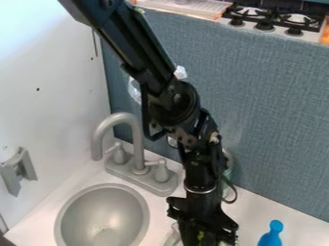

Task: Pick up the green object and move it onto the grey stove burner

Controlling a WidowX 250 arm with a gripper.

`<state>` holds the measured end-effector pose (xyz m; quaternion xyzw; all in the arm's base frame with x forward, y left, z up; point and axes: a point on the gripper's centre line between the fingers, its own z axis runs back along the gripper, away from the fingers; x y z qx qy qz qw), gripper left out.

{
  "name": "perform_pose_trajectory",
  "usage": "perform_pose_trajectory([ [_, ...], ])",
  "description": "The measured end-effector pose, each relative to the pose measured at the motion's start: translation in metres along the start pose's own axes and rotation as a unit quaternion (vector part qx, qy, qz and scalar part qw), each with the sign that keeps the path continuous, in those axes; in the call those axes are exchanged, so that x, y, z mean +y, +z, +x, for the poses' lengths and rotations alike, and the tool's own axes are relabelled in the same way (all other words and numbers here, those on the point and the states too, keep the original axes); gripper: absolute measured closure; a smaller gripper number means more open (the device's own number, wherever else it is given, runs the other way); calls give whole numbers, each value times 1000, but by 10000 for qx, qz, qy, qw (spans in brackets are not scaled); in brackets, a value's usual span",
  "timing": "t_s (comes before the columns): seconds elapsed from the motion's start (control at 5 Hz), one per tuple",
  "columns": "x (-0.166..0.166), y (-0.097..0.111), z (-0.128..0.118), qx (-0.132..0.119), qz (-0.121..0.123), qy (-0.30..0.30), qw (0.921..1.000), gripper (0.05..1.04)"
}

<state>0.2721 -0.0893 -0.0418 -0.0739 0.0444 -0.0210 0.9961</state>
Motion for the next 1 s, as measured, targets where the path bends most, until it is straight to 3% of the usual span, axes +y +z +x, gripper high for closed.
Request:
perform_pose_trajectory([
  [0.2, -2, 12, -2, -80, -38, 93, 9999, 188],
  [0.4, -3, 29, -3, -178, -1, 20, 9998, 67],
  [0.6, -3, 33, -11, -76, 5, -21, 10000, 75],
  [0.8, -15, 56, -25, -154, 139, -93, 9997, 76],
  [1.0, -46, 58, -41, -212, 140, -485, 9985, 76],
])
